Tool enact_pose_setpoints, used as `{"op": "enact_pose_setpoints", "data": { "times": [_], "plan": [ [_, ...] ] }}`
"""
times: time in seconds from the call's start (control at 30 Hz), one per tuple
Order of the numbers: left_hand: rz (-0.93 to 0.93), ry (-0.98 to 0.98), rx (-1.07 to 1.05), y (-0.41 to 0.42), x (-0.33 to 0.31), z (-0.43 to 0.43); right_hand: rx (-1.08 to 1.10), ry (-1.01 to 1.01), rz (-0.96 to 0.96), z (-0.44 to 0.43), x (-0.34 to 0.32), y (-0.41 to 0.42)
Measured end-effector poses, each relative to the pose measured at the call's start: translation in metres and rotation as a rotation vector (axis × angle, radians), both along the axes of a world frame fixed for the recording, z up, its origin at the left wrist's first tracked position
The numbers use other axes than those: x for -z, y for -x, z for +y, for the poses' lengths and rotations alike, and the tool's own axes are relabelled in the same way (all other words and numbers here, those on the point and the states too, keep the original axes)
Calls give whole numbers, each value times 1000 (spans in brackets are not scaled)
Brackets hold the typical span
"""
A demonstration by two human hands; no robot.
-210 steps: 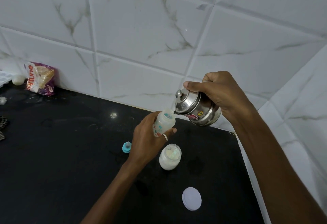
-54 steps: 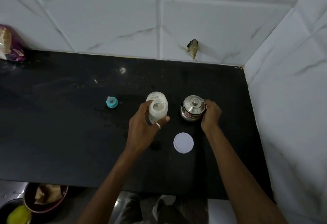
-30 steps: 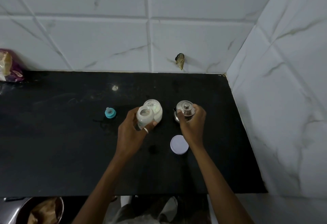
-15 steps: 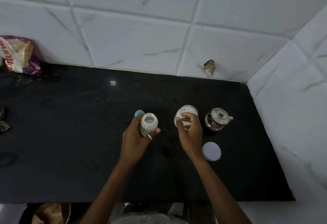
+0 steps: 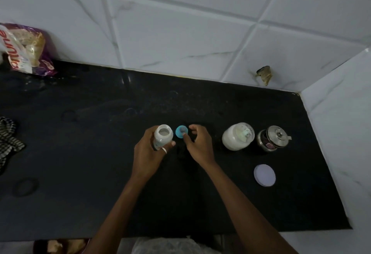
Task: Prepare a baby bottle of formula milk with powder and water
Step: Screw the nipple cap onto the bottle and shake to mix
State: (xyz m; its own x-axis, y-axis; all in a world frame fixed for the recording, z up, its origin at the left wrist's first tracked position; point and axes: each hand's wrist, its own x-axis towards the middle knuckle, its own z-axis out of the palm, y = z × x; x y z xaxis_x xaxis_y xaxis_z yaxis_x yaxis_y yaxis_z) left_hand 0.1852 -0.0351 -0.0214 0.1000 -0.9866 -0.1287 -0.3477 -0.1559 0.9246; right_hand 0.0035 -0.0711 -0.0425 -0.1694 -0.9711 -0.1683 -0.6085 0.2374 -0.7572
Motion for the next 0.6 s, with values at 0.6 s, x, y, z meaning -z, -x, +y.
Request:
{"op": "enact_pose_setpoints", "data": {
  "times": [0.6],
  "plan": [
    [1, -77, -31, -11, 25, -19, -185, -78, 213, -29, 30, -16]
  ]
}}
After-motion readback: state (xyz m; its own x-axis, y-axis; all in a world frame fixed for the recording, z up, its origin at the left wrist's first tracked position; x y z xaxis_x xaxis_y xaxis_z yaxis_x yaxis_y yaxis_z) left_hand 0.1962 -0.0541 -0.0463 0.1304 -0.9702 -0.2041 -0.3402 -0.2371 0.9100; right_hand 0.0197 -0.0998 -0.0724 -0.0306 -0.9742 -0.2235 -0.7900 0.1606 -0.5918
